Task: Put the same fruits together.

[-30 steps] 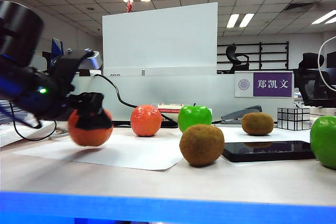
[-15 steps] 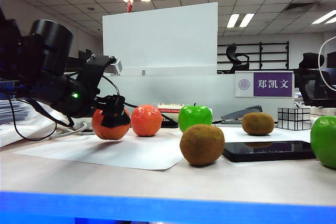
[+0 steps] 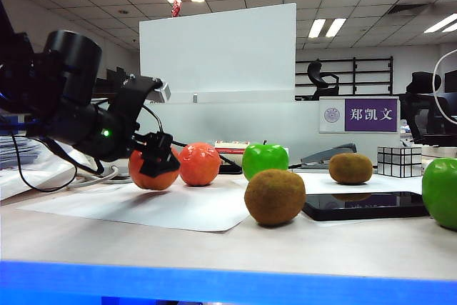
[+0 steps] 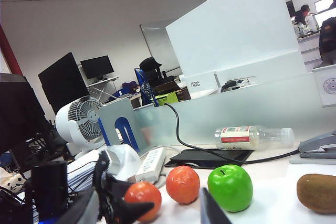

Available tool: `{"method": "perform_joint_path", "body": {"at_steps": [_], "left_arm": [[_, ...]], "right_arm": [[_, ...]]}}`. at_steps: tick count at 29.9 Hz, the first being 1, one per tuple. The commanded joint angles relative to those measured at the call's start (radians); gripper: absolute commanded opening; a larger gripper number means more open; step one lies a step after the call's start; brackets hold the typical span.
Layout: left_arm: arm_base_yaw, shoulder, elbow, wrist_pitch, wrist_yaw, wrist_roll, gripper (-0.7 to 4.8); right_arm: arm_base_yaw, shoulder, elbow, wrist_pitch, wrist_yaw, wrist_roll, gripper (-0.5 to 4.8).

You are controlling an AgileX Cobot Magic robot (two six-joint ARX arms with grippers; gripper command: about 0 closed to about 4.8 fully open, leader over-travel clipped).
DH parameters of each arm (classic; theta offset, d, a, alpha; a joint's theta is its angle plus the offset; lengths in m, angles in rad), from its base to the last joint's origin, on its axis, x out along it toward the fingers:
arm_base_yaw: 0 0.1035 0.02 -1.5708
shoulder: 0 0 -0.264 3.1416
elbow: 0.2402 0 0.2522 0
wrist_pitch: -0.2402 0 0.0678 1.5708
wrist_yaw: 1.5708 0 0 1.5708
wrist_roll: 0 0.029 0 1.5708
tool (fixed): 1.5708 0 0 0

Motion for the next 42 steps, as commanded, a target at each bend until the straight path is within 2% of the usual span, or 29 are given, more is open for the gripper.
{"method": "perform_joint_path", "body": {"at_steps": [1,4,6,8,9,10,18,22,26,30,32,34,35,36,37,42], "left_arm": [[0.0,0.011,0.005,-0.005,0.011,0.011,1.87],[0.0,0.011,0.006,-0.001,0.011,0.011,2.0],[0.0,0.011,0.006,0.005,0.01,0.016,3.21],[0.0,0.011,0.006,0.004,0.011,0.029,3.44],[0.0,0.011,0.006,0.004,0.01,0.03,3.95],[0.0,0.011,0.006,0.005,0.007,0.03,4.77],[-0.001,0.011,0.006,0.029,-0.047,0.034,4.79],[-0.001,0.007,0.006,0.107,-0.151,0.033,4.79],[-0.001,0.002,0.006,0.117,-0.142,0.032,4.79],[-0.002,-0.009,0.006,0.117,-0.036,-0.032,4.79],[-0.003,-0.033,0.007,0.117,0.049,-0.116,4.79],[-0.008,-0.068,0.007,0.118,0.121,-0.193,4.79],[-0.019,-0.096,0.007,0.118,0.153,-0.208,4.79],[-0.025,-0.109,0.007,0.117,0.174,-0.21,4.79],[-0.045,-0.138,0.007,0.116,0.197,-0.208,4.79],[-0.092,-0.201,0.007,0.086,0.222,-0.21,4.79]], "right_arm": [[0.001,-0.001,0.005,0.019,-0.005,-0.005,2.67],[0.001,-0.001,0.005,0.019,-0.005,-0.005,2.68],[0.001,-0.001,0.005,0.019,-0.005,-0.005,2.79],[0.001,-0.001,0.005,0.019,-0.005,-0.005,2.79],[0.001,-0.001,0.005,0.019,-0.005,-0.005,2.79],[0.001,-0.001,0.005,0.019,-0.005,-0.005,2.79],[0.001,-0.001,0.005,0.013,-0.005,-0.005,2.8],[0.001,-0.001,0.005,-0.017,-0.008,-0.005,2.88],[0.001,-0.001,0.005,-0.07,-0.032,-0.006,2.97],[0.001,-0.001,0.005,-0.064,-0.027,-0.039,3.0],[0.0,-0.001,0.004,-0.09,-0.019,-0.074,3.21],[0.0,-0.001,0.004,-0.129,0.018,-0.089,3.62],[0.0,-0.001,0.004,-0.163,0.049,-0.095,4.09],[0.0,-0.001,0.004,-0.189,0.068,-0.117,4.62],[0.001,-0.001,0.003,-0.235,0.098,-0.159,4.79],[0.001,-0.001,-0.005,-0.329,0.162,-0.224,4.79]]}}
